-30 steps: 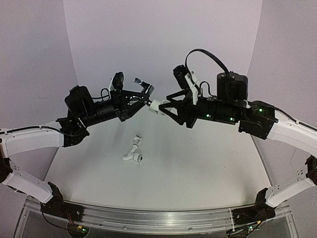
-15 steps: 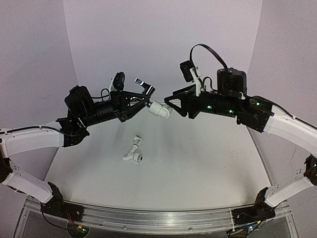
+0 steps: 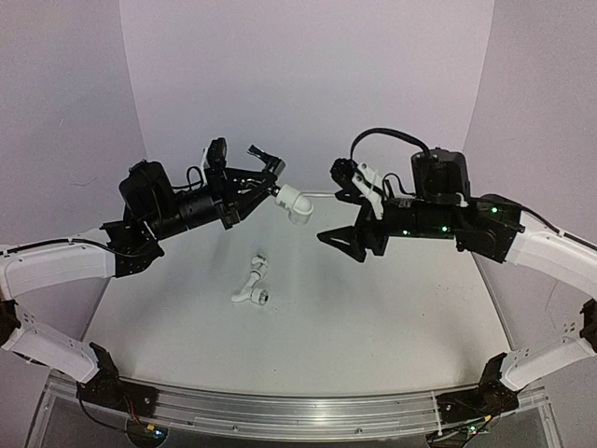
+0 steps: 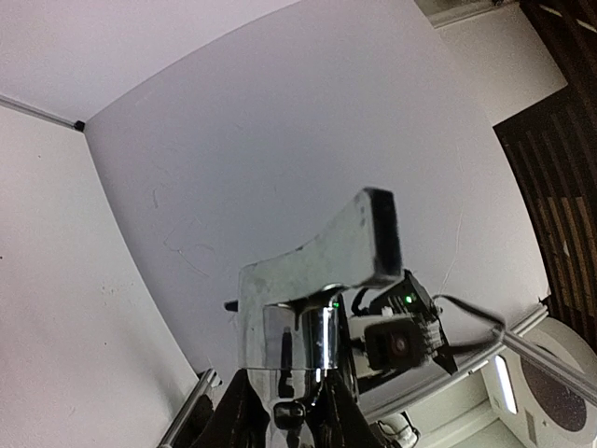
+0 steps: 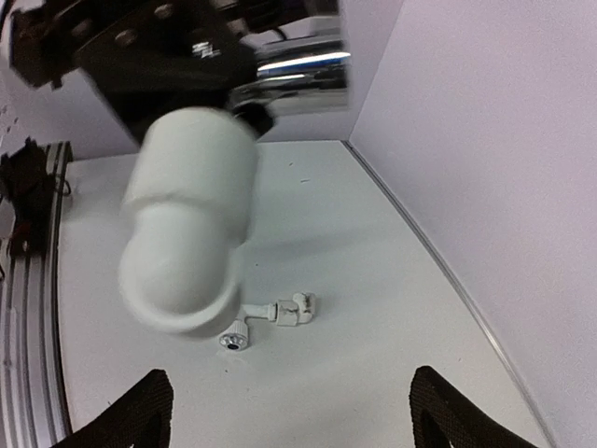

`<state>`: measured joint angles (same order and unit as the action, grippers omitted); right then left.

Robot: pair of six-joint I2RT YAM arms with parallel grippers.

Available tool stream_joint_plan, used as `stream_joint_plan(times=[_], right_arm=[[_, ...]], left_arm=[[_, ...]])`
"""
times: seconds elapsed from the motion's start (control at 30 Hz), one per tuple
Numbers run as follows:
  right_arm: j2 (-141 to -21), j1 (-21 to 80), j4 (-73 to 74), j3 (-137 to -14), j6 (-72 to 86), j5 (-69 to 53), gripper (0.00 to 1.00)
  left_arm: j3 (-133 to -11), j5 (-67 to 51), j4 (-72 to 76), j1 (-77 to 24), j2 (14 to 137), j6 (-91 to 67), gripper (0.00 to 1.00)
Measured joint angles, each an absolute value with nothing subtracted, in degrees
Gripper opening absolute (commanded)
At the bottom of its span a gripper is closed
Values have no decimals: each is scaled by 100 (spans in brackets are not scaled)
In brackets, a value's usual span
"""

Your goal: Install the water faucets

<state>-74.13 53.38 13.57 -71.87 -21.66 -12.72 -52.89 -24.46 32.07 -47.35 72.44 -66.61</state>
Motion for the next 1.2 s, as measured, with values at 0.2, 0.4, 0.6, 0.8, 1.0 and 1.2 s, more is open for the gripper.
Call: stream_joint_plan(times=[0.2,0.4,0.6,0.8,1.0,1.2], right_arm=[[-7063,5585,1461,-7138,-2754,-1316,98],[-7067,6001,1110,-7108,-3894,-600,98],[-6889,6135,-454,-6231,-5774,339,98],[-6869,6221,-1536,-5493,-7873,677,98],[-6917,6241,-2743,-4676,-9962,579,98],[-7391,6241,-3779,-4574,-11035,413,98]], left_arm=[[-5288,-2088,3193,-4724,7192,-6698,0],[-5288,-2097,3191,-4724,7220,-6968,0],[-5288,-1986,2906,-4724,7191,-7415,0],[-5313,-1821,2302,-4724,7131,-7908,0],[-5406,-1865,1898,-4724,7143,-8370,0],[-5435,-2014,1889,-4724,7221,-8755,1]])
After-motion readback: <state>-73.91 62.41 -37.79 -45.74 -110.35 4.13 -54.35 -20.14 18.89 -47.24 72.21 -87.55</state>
